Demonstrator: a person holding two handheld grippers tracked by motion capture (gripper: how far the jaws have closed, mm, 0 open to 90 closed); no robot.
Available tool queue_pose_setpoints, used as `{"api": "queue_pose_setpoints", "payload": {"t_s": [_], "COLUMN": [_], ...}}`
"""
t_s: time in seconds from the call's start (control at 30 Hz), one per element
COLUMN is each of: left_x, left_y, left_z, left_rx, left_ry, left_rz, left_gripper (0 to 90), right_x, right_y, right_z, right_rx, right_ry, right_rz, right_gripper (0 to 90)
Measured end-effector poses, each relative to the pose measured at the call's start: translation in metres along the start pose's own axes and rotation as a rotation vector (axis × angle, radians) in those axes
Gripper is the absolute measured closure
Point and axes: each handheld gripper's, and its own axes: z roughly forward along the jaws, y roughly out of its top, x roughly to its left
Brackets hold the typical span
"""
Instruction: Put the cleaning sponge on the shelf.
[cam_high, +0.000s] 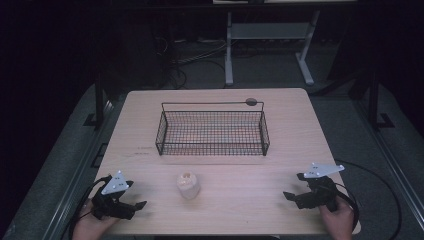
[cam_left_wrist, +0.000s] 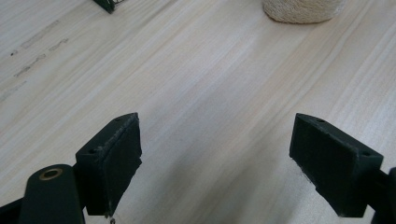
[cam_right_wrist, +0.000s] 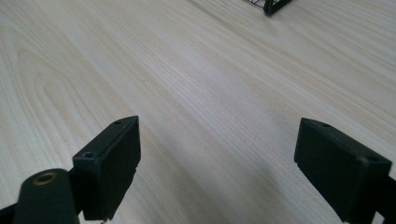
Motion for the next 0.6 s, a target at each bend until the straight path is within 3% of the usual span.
{"api": "queue_pose_setpoints", "payload": {"t_s": [0.27, 0.6], "left_x": [-0.001, -0.013], "left_y": [0.001, 0.01], "left_z": [-0.003, 0.004], "left_rx": [-0.007, 0.037], "left_ry": [-0.009, -0.04], "left_rz": [0.005, 0.045], "left_gripper": [16.0, 16.0], "right_x": [0.002, 0.001], "right_y": [0.001, 0.002], "right_z": [0.0, 0.001], "right_rx": [0.0, 0.004], "right_ry": [0.0, 0.002], "right_rz": [-0.01, -0.019], "right_gripper": [14.2, 14.2]}}
